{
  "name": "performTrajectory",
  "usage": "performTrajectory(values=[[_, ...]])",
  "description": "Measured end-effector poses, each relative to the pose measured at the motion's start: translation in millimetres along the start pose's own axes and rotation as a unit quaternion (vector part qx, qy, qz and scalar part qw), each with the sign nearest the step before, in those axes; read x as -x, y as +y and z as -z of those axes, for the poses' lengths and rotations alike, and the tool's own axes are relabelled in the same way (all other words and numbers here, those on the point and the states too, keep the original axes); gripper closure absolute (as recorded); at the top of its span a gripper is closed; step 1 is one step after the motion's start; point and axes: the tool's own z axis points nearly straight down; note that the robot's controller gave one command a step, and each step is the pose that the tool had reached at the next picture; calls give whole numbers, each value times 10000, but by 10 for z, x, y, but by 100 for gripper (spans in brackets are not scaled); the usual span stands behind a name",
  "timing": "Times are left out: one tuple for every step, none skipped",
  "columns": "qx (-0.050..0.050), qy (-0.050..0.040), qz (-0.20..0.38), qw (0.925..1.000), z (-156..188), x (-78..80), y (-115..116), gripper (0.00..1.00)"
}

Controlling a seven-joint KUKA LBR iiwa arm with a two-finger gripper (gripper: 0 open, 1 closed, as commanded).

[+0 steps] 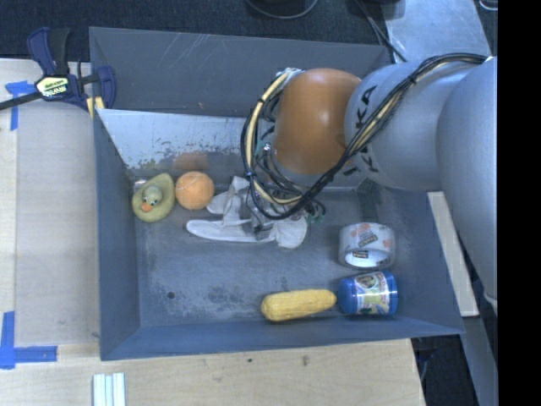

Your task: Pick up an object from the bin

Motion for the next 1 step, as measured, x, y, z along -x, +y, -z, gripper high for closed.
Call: performTrajectory(values=[[6, 36, -61, 10000, 435, -51, 12, 100]])
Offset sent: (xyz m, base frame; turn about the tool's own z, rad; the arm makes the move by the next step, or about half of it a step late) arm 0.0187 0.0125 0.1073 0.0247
